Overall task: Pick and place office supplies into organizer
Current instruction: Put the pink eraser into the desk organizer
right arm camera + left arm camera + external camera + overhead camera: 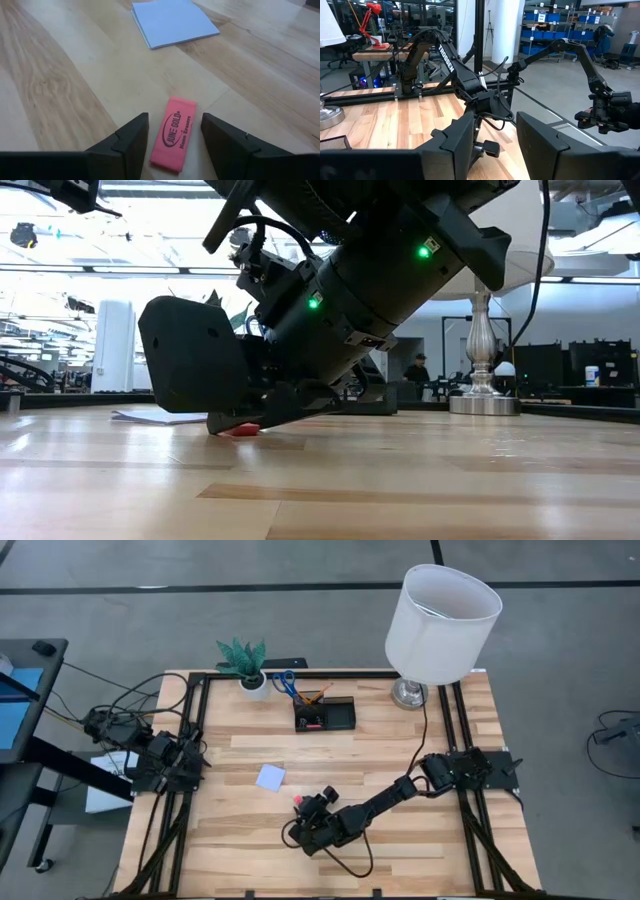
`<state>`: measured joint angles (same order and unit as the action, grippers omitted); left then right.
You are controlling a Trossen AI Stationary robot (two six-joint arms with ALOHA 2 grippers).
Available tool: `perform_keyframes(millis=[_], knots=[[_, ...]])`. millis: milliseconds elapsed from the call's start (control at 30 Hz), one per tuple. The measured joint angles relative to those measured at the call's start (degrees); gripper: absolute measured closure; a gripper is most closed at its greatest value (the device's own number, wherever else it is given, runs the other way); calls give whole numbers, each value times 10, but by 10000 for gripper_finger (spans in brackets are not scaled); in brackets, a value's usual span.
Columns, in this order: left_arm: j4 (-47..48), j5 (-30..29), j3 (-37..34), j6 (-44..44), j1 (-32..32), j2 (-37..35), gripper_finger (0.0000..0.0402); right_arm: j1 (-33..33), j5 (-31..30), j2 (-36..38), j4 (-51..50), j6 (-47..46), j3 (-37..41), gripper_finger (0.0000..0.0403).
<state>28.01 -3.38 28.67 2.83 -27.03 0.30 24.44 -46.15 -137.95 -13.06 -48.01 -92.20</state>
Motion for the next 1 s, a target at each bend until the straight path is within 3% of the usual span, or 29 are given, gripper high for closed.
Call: perform_keyframes(millis=[467, 1000], knots=[[0, 0, 0, 0, 0, 0, 260, -2, -1, 0, -2, 0, 0, 230], [0, 0, 0, 0, 0, 0, 260, -3, 8, 0, -3, 0, 0, 302]])
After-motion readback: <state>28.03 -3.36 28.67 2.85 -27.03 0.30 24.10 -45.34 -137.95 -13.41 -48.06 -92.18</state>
